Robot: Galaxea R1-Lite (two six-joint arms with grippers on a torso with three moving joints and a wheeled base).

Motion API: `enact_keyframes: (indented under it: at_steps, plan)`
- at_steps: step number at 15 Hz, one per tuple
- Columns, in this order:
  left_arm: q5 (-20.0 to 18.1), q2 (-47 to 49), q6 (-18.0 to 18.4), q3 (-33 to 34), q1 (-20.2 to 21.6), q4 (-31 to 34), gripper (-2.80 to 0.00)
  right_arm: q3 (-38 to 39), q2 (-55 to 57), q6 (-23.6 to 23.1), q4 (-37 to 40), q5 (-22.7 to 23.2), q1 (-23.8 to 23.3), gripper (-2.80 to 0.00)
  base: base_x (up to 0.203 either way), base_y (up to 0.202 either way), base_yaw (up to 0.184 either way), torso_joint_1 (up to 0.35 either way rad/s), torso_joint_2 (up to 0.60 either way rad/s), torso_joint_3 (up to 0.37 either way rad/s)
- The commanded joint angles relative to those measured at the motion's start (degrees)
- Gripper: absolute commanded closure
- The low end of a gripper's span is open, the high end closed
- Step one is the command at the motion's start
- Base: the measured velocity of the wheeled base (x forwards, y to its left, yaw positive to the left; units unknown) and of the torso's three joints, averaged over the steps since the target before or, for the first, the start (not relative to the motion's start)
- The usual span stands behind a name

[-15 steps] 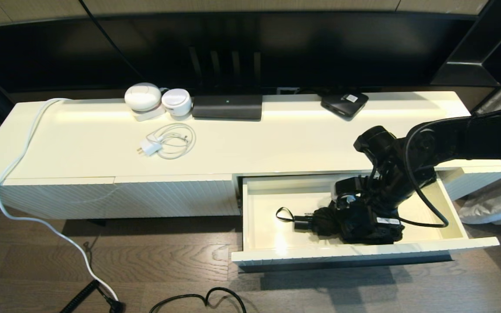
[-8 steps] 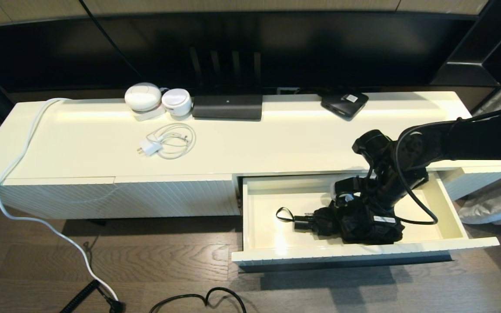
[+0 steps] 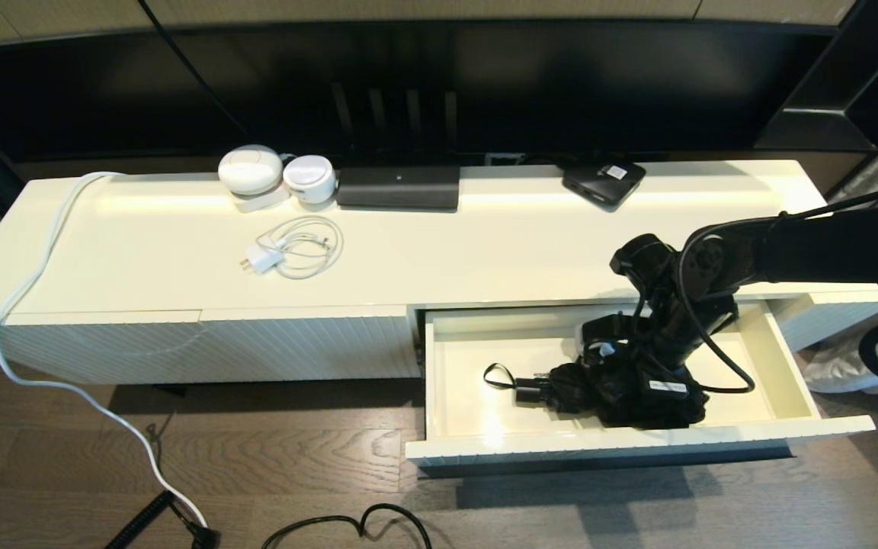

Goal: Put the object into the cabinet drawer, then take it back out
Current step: Take the umbrella out of the drawer and put it on the table

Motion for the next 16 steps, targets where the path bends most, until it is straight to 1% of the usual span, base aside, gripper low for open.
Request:
enact_keyframes:
  at_steps: [1,8,12,16]
  plan:
    - [0.0,0.1,0.0,0.0,0.0,0.1,0.0,-0.1,0.6,-0.4,0.1,0.2,0.0,0.0,0.0,0.0,0.0,0.0,0.0,0.0]
    - [0.0,0.1,0.0,0.0,0.0,0.0,0.0,1.8,0.2,-0.3,-0.2,0.9,-0.2,0.0,0.0,0.0,0.0,0.0,0.0,0.0]
    - [0.0,0.1,0.0,0.0,0.0,0.0,0.0,6.4,-7.7,-0.3,-0.3,1.0,-0.2,0.0,0.0,0.0,0.0,0.0,0.0,0.0]
    - [0.0,0.1,0.0,0.0,0.0,0.0,0.0,13.4,-19.5,-0.3,-0.6,0.8,0.3,0.0,0.0,0.0,0.0,0.0,0.0,0.0]
